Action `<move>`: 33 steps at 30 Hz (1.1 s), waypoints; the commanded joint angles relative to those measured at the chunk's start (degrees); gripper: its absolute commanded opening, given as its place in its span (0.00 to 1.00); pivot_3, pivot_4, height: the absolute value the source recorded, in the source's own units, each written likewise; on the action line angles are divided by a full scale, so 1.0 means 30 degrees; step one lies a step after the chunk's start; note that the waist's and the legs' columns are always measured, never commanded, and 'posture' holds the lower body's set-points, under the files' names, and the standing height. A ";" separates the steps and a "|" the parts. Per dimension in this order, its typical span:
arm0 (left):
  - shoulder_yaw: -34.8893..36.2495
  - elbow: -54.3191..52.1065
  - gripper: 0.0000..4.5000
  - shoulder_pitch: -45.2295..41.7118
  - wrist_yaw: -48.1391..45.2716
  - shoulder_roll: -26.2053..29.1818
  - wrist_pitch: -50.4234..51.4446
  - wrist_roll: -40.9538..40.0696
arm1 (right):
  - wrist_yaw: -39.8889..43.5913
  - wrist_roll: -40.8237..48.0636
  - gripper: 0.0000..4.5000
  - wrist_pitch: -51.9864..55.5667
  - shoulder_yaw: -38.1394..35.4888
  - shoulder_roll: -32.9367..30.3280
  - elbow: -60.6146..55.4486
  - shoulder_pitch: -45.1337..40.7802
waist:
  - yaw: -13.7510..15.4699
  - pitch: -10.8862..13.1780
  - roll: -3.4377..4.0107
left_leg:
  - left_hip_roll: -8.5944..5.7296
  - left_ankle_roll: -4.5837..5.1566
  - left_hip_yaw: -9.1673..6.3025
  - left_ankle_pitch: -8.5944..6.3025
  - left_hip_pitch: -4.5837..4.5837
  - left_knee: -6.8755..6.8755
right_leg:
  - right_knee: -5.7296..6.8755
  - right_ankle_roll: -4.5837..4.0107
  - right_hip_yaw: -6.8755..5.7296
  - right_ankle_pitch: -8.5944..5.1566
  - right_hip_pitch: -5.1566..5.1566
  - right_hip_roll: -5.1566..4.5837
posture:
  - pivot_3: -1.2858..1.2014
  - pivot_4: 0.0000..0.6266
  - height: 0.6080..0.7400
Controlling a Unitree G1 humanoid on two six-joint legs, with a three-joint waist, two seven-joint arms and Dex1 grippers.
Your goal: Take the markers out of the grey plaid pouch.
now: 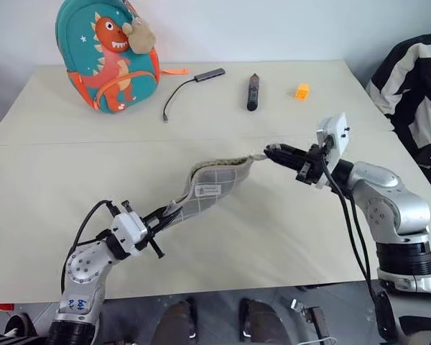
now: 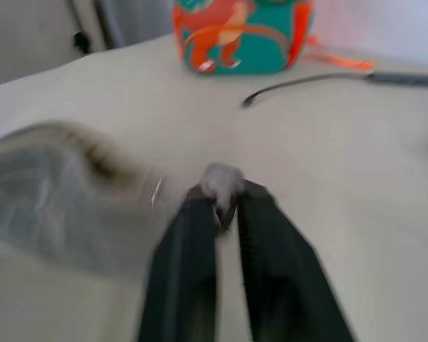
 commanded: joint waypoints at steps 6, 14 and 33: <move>0.0112 -0.1057 0.00 0.0762 -0.0129 -0.0135 -0.0824 0.0261 | 0.1565 0.2587 0.50 0.2308 -0.0944 -0.1752 -0.1789 -0.2218 | 0.0025 0.0010 0.0017 | 0.0026 -0.0002 0.0010 -0.0002 0.0002 0.0003 | -0.0002 -0.0019 0.0035 0.0018 -0.0018 0.0000 | 0.52 0.24 1.00; -0.0455 -0.0929 0.00 0.1014 -0.0401 -0.0101 -0.1977 0.1183 | 0.0401 0.4228 0.50 0.5141 0.1102 -0.1033 -0.4565 -0.4432 | 0.0069 0.0011 0.0025 | 0.0055 -0.0020 0.0013 -0.0031 -0.0006 -0.0035 | -0.0084 -0.0052 0.0163 0.0015 -0.0023 0.0004 | 0.52 0.24 1.00; -0.1105 -0.1141 0.00 0.0937 -0.0134 -0.0127 -0.2514 0.1683 | 0.2133 -0.3031 0.00 -0.0284 0.5677 -0.2132 -0.3575 -0.3265 | 0.0412 0.0009 0.0021 | 0.0085 0.0018 0.0196 -0.0069 0.0007 0.0000 | -0.0086 -0.0042 0.0041 0.0078 -0.0060 -0.0002 | 0.52 0.24 1.00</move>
